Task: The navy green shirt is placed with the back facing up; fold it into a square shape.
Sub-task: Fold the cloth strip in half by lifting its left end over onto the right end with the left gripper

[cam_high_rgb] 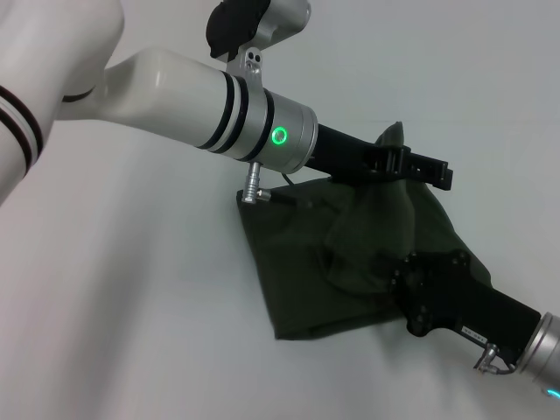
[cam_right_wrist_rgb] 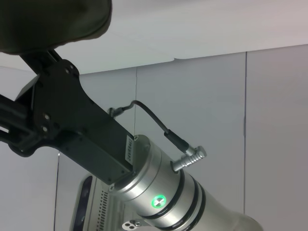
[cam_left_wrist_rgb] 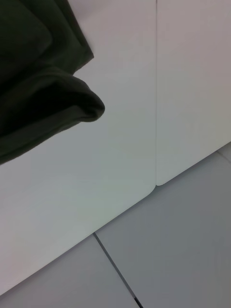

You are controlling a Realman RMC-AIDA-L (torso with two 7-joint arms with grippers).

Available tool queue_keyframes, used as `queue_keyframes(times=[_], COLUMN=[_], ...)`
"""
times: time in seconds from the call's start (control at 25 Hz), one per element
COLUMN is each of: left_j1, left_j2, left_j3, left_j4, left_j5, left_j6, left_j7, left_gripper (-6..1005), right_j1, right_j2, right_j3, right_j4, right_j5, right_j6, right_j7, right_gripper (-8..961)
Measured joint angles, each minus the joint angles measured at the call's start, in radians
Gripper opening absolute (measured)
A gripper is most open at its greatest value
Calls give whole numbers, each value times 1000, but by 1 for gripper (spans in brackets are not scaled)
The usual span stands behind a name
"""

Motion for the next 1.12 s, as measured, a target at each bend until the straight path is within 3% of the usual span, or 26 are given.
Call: queue_keyframes(times=[0.12, 1.12], left_j1=[0, 12], left_j2=[0, 4], left_j3=[0, -7], left_j4=[0, -14], left_j5=[-1, 1], left_j6=[1, -11], left_j7=[0, 15], left_gripper=[938, 938], right_j1=[0, -55], right_j2=[0, 0], right_j3=[0, 0], right_j4=[2, 92], right_j5=[8, 214], right_j6=[1, -72], right_j7=[0, -7], right_gripper=[31, 16])
